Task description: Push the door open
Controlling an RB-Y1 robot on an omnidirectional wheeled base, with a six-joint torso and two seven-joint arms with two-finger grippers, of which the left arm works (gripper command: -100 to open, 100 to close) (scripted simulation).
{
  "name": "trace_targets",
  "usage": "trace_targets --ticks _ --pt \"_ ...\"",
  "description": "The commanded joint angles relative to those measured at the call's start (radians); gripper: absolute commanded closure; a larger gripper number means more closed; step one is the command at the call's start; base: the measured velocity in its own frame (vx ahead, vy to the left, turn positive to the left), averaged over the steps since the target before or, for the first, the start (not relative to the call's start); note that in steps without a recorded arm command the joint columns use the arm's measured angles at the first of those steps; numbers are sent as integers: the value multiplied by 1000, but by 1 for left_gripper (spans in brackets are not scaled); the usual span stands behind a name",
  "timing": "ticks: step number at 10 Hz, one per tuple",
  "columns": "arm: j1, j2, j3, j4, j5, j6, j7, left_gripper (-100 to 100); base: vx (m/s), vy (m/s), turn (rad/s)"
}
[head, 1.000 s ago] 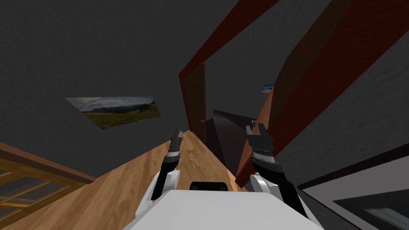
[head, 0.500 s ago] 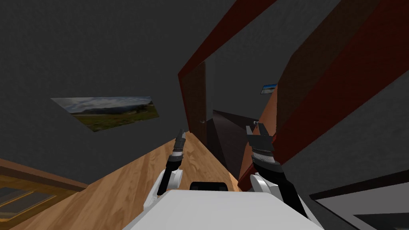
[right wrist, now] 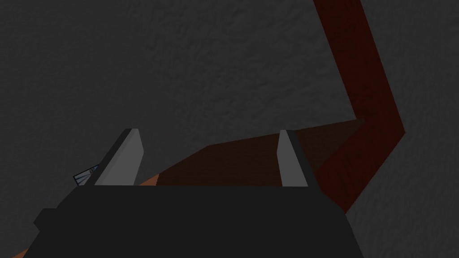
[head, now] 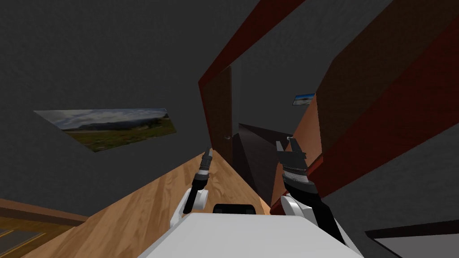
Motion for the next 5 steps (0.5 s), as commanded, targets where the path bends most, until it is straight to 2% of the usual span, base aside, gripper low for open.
trace_targets --ticks 1,5 --pt "-15 6 -13 38 -2 -10 12 -100 88 83 -27" --pt "-60 16 -47 144 -8 -32 38 -100 94 69 -30"
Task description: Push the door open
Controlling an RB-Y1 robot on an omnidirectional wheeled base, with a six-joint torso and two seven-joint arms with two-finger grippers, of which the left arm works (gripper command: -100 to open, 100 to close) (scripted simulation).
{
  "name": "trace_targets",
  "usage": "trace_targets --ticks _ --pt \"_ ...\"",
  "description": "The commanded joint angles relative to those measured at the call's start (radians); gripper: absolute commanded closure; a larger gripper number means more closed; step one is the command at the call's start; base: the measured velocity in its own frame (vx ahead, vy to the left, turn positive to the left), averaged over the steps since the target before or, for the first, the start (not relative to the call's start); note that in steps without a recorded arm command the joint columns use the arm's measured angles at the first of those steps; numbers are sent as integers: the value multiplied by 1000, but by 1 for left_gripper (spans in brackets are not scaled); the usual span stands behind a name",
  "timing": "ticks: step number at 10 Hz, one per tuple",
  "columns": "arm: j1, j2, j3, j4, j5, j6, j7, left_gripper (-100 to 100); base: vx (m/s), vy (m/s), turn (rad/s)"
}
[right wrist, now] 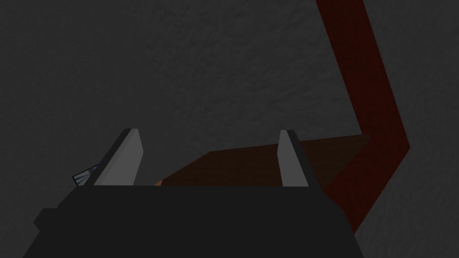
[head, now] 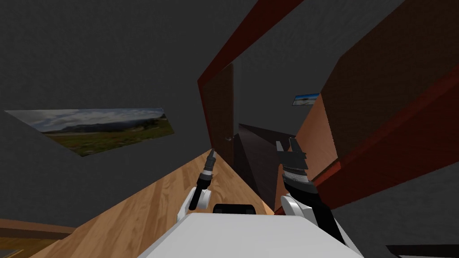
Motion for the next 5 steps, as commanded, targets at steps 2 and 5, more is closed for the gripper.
trace_targets --ticks 2,5 --pt "-26 7 -24 66 -4 -14 19 -100 86 67 -30" --pt "-62 13 -50 149 -9 -32 40 -100 90 73 -34"
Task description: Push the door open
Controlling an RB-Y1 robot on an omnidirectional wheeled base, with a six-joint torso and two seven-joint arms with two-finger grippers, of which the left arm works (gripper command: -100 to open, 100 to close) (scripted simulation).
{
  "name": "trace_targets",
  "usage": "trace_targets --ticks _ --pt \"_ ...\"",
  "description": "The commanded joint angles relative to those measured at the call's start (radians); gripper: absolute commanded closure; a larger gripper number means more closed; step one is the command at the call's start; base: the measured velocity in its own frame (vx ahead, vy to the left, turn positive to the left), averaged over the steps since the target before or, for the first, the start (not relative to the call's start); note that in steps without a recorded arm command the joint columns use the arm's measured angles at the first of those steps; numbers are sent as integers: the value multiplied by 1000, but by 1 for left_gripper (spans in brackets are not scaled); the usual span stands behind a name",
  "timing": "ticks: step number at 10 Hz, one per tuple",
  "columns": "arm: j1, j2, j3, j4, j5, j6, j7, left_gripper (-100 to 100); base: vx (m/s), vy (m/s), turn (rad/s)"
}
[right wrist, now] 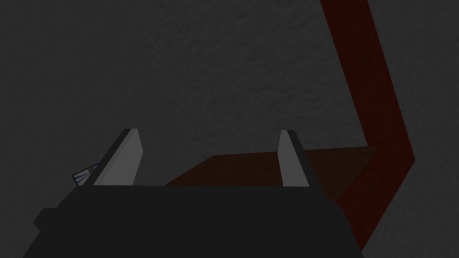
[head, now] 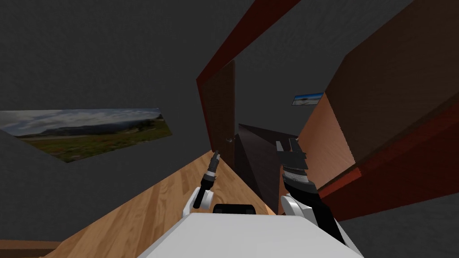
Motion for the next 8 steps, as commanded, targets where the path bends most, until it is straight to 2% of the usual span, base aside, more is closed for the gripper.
trace_targets --ticks 1,8 --pt "-20 3 -15 42 -3 -6 13 -100 110 78 -34" --pt "-104 12 -76 236 -14 -46 61 -100 96 72 -31"
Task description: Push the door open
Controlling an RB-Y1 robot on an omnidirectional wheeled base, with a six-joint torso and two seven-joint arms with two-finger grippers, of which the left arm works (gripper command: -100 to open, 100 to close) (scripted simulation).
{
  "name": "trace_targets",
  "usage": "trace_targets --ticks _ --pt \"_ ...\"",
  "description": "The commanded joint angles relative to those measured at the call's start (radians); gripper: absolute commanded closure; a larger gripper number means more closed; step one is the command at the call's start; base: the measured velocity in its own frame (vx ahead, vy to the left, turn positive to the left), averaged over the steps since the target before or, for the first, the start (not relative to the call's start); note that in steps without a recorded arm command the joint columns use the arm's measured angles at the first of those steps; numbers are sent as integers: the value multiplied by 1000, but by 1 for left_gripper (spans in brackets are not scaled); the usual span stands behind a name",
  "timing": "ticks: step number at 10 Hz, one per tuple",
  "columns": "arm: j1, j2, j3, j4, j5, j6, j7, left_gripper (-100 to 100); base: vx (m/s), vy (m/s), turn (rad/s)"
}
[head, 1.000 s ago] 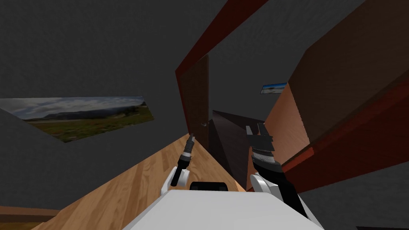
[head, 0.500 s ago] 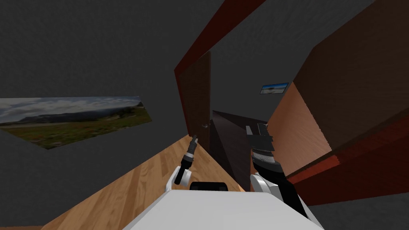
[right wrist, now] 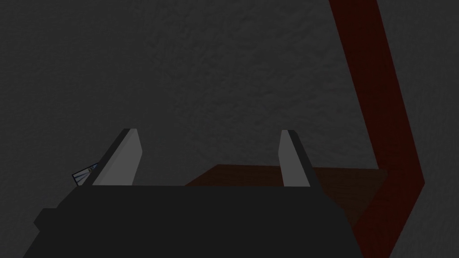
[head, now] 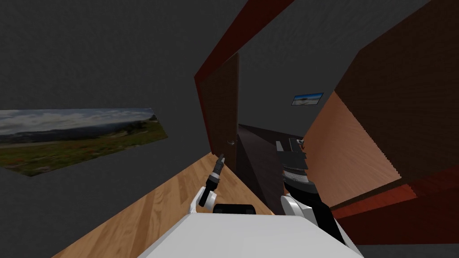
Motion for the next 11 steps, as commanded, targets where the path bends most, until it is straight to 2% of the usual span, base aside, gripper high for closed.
trace_targets --ticks 1,3,4,11 --pt "-21 1 -14 47 -3 -10 12 -100 73 90 -33" --pt "-44 3 -31 101 -6 -21 25 -100 89 84 -31" --pt "-44 3 -31 101 -6 -21 25 -100 66 54 -12" --pt "-121 6 -88 281 -16 -58 70 -100 87 64 -28"
